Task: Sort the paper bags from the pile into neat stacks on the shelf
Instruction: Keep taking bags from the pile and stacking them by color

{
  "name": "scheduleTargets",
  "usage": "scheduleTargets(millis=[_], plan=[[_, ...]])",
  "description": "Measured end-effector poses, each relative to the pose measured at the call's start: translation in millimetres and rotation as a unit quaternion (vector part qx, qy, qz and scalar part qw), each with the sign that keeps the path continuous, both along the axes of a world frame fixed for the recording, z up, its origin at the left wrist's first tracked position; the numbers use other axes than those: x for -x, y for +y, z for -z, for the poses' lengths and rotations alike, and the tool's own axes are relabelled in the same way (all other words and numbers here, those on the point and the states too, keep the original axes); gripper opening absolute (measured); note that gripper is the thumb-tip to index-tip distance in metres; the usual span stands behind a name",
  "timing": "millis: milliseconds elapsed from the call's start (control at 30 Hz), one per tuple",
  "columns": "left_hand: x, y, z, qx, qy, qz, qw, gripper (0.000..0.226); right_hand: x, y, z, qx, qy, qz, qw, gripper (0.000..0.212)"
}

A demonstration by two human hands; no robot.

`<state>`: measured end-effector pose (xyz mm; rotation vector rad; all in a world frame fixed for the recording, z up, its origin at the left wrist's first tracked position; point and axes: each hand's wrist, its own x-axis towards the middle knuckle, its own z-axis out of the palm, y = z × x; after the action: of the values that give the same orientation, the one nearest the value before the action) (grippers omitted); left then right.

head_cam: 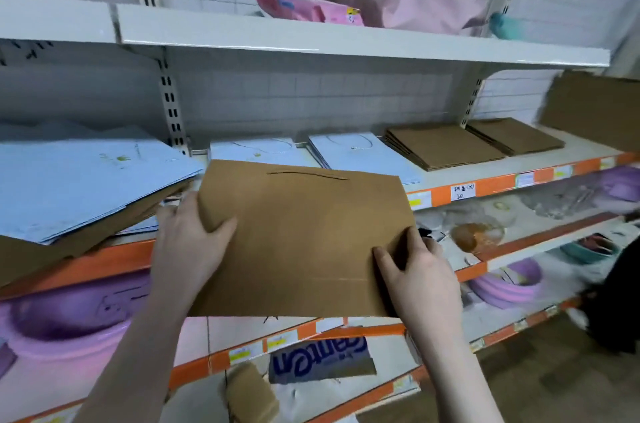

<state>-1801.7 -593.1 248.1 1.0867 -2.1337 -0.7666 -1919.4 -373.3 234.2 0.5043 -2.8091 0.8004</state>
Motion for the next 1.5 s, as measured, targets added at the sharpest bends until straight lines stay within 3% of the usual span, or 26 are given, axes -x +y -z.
scheduleTargets(millis=[233, 667, 967, 1167, 1500], plan=[[111, 31, 2, -0.018, -0.016, 0.02, 1.0, 0.07, 95, 29, 11, -0.019, 0.001, 0.04, 0.999, 0.059], [366, 62, -6, -0.046, -0.015, 0.05, 0.998, 0.061, 349, 58, -2, -0.041, 0.003, 0.084, 0.996, 0.055], [488, 101, 4, -0.045, 0.003, -0.009, 0.999, 0.045, 507, 81, 5, -0.036, 0.003, -0.007, 0.999, 0.051], [561, 145, 13, -0.043, -0.032, -0.103, 0.993, 0.053, 607, 106, 2, -0.049, -0.005, -0.107, 0.993, 0.048], [606, 168, 29, -0.011, -0.102, -0.158, 0.982, 0.051, 676, 102, 16, -0.097, -0.025, -0.167, 0.981, 0.058]])
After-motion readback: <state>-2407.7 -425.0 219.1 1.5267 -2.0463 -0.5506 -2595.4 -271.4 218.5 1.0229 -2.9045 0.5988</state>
